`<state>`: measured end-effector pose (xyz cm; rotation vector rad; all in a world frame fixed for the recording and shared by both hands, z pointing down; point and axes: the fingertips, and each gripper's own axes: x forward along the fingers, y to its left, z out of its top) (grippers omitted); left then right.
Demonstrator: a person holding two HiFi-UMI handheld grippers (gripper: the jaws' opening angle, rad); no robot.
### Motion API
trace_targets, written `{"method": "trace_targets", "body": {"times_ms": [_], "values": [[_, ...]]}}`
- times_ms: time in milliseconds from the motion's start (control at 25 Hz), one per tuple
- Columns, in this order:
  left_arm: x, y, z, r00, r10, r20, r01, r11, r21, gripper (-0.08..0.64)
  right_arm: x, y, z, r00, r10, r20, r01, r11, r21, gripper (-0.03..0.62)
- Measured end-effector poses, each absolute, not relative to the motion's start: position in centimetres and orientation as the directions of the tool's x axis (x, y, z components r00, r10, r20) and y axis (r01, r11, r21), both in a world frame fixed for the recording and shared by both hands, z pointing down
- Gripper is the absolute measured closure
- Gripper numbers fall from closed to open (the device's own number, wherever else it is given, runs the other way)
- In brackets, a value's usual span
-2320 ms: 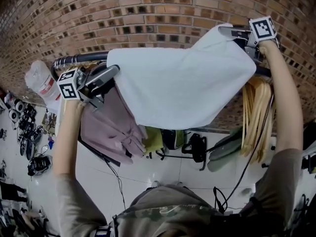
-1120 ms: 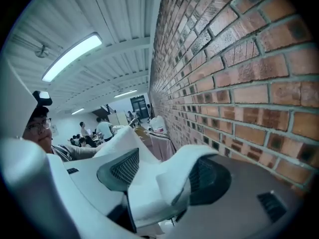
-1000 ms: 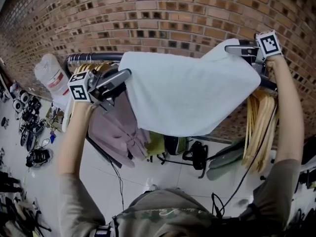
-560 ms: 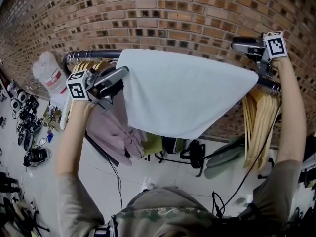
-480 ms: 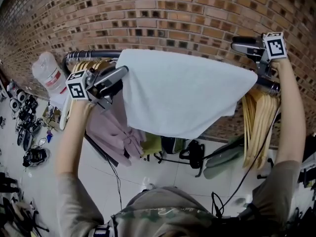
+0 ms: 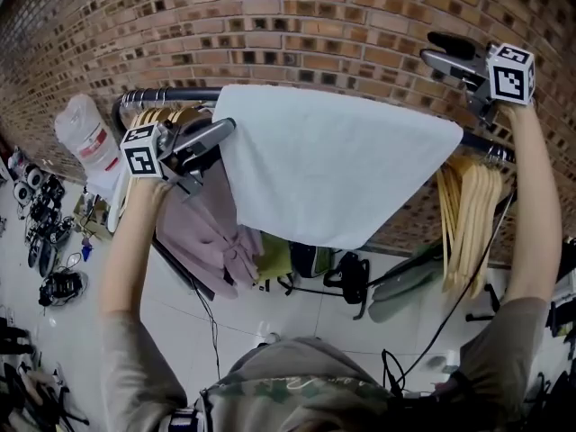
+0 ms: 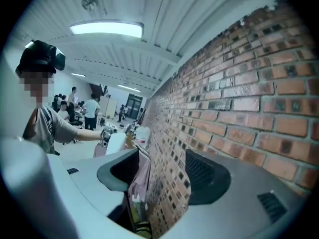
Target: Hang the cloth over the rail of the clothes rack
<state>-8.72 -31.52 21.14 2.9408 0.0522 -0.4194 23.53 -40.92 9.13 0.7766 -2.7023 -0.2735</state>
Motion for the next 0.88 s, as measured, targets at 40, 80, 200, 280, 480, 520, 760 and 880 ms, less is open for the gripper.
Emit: {"method": "trace_targets", "body": {"times_ms": [40,80,200,280,480,520,760,880], "values": [[-8.7,-31.5,21.2,0.961,0.011,-0.276,0.058,-0.985,0.162,0.541,23.3,-40.2,8.2,-0.811,-0.542,0.22,-0.482,0.832,0.274,0.296],[-8.7,-31.5,21.3,0.962,0.01,-0.274,0.056,-0.985,0.162,0.541,23.0,-39.3,7.4,-0.82,-0.538,0.197,-0.48,0.832,0.278,0.296],[-8.9,-31.5,21.2,0.961,0.005,-0.277,0.051,-0.986,0.162,0.541,22.0,-36.1,5.2,-0.842,-0.526,0.121,-0.481,0.832,0.277,0.296],[-8.9,-31.4,21.0,0.958,0.006,-0.285,0.054,-0.985,0.163,0.541,21.5,-33.8,4.1,-0.852,-0.521,0.049,-0.496,0.834,0.241,0.296],[-8.8,-31.1,20.9,0.952,0.011,-0.305,0.064,-0.985,0.163,0.541,22.9,-28.6,5.7,-0.829,-0.555,-0.072,-0.56,0.82,0.122,0.296],[-8.8,-31.1,20.7,0.951,0.014,-0.308,0.067,-0.984,0.164,0.541,23.2,-27.6,6.6,-0.823,-0.562,-0.083,-0.568,0.817,0.1,0.296],[-8.9,-30.9,20.4,0.949,0.023,-0.316,0.079,-0.983,0.166,0.541,23.9,-23.4,13.9,-0.819,-0.571,-0.05,-0.571,0.821,-0.009,0.296],[-9.0,-30.8,20.6,0.943,0.023,-0.332,0.086,-0.981,0.174,0.541,24.9,-22.2,17.1,-0.807,-0.587,-0.061,-0.582,0.809,-0.089,0.296]]}}
